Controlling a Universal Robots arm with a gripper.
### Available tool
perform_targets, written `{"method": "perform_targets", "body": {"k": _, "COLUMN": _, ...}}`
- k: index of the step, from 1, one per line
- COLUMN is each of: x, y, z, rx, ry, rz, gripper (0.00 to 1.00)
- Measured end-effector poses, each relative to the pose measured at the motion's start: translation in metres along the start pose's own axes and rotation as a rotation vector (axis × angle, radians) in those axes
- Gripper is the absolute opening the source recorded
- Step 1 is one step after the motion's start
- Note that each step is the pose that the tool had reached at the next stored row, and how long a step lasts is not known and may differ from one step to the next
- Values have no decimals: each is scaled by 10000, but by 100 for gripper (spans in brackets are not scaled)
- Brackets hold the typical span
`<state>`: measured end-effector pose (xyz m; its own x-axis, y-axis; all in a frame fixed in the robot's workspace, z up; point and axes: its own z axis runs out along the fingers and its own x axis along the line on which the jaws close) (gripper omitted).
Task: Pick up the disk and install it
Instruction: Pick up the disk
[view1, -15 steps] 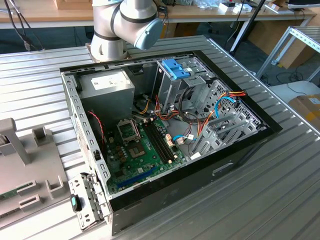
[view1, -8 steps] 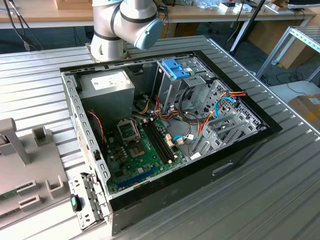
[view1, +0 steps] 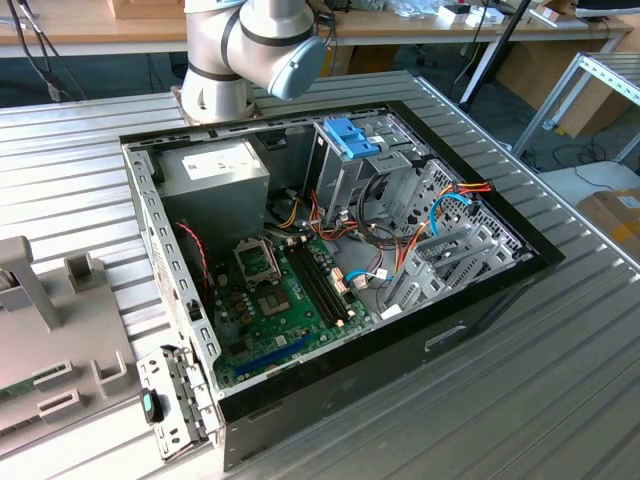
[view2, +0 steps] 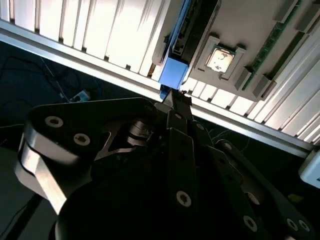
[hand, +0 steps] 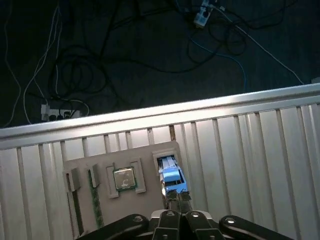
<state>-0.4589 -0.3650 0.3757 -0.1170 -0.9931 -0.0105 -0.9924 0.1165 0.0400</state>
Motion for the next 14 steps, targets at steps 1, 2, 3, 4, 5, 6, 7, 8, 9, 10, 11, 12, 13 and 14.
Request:
{"method": "perform_targets", "body": {"k": 1, "x": -2, "y": 0, "z": 0, "rx": -2, "ry": 31, "rz": -227, "gripper": 11}}
{"method": "perform_targets", "body": {"k": 2, "x": -1, "y": 0, "z": 0, "rx": -1, "ry": 37, "rz": -250, "gripper": 11}}
{"method": "perform_targets", "body": {"k": 3, "x": -2, "y": 0, "z": 1, "rx": 1, "ry": 37, "rz": -249, "gripper": 11}}
{"method": "perform_targets", "body": {"k": 4, "x": -2, "y": 0, "z": 1, "rx": 1, "ry": 37, "rz": -250, "gripper": 11}}
{"method": "perform_targets", "body": {"k": 5, "x": -2, "y": 0, "z": 1, "rx": 1, "ry": 38, "rz": -264, "gripper": 11}}
{"method": "perform_targets", "body": {"k": 6, "x": -3, "y": -1, "z": 0, "rx": 0, "ry": 39, "rz": -301, "gripper": 11}}
{"method": "perform_targets", "body": {"k": 7, "x": -4, "y": -4, "z": 0, "rx": -1, "ry": 41, "rz": -357, "gripper": 11}}
{"method": "perform_targets", "body": {"k": 8, "x": -4, "y": -16, "z": 1, "rx": -2, "ry": 45, "rz": -445, "gripper": 11}}
{"method": "perform_targets", "body": {"k": 9, "x": -8, "y": -49, "z": 0, "rx": -2, "ry": 46, "rz": -486, "gripper": 11}}
{"method": "perform_targets", "body": {"k": 10, "x": -11, "y": -74, "z": 0, "rx": -2, "ry": 47, "rz": -500, "gripper": 11}}
{"method": "perform_targets", "body": {"k": 11, "x": -12, "y": -91, "z": -1, "rx": -2, "ry": 48, "rz": -506, "gripper": 11}}
{"method": "perform_targets", "body": {"k": 12, "x": -14, "y": -105, "z": 2, "rx": -2, "ry": 48, "rz": -518, "gripper": 11}}
{"method": "perform_targets", "body": {"k": 13, "x": -16, "y": -111, "z": 4, "rx": -3, "ry": 48, "rz": -545, "gripper": 11}}
{"method": "perform_targets", "body": {"k": 14, "x": -19, "y": -117, "z": 9, "rx": -2, "ry": 52, "rz": -659, "gripper": 11}}
